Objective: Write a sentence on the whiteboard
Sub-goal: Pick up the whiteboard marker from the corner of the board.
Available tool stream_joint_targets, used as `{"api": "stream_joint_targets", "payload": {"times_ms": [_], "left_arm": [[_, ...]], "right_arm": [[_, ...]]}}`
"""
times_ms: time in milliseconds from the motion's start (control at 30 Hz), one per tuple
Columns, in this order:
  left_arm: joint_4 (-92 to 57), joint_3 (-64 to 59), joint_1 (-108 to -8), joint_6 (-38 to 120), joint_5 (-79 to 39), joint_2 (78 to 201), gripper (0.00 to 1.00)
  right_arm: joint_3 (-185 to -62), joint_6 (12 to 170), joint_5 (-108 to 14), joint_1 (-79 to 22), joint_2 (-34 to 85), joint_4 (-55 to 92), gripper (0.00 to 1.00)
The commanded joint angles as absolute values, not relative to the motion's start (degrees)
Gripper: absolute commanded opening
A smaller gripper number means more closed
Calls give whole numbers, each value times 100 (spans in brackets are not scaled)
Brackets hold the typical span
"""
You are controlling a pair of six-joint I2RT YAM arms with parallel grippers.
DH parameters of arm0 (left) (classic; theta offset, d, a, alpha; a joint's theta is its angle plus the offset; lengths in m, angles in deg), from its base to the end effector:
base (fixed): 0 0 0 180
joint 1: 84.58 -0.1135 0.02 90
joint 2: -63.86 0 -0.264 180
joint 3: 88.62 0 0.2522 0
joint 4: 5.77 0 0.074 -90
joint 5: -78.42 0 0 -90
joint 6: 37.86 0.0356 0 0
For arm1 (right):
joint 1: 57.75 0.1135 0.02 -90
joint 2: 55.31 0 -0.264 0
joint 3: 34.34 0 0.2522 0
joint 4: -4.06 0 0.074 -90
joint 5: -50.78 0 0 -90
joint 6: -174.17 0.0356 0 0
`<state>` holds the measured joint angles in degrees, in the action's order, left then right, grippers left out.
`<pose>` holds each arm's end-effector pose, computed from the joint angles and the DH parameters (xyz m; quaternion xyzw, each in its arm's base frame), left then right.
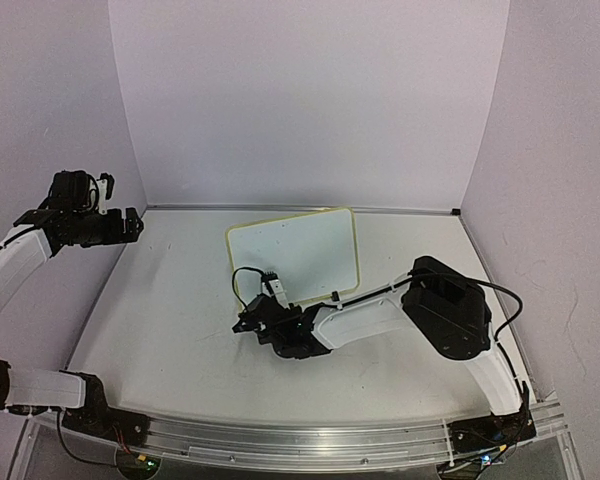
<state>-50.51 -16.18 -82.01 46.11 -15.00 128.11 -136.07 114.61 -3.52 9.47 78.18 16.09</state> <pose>0.2426 -0.0130 0.3220 -0.0135 0.8928 -0.0603 0.4462 0.2090 0.4441 0.1011 -0.1621 0.8687 0.0956 0.4581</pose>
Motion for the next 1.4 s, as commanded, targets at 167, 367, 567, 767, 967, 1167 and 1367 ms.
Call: {"api": "stream_joint_targets", "payload": {"times_ms": [167,367,567,767,967,1167,1367], "left_arm": [[-5076,-1521,-8203,4520,-1605,12731,99],[-5034,-1562,-8200,4452,-1438,12613,99],[-4966,-1612,-8200,4437,-1301,12517,99],[-4923,-1667,-8201,4473,-1349,12522,99],[-4894,-1706,-8194,4510,-1378,12545,99],[-4890,-1724,-8194,4507,-1345,12569,99],[-4899,-1708,-8194,4493,-1465,12616,99]], "right_arm": [[-12532,11063,-1283,1093,6495,884,67],[-11388,10898,-900,1097,4920,1337,73],[-10893,10850,-917,558,3553,2610,74],[-10520,11120,-2281,-1201,2872,3669,70],[-10312,10900,-3571,-3141,2980,4049,68],[-10289,10564,-4109,-4179,3436,4167,66],[-10415,10358,-4100,-4441,4031,4203,55]]}}
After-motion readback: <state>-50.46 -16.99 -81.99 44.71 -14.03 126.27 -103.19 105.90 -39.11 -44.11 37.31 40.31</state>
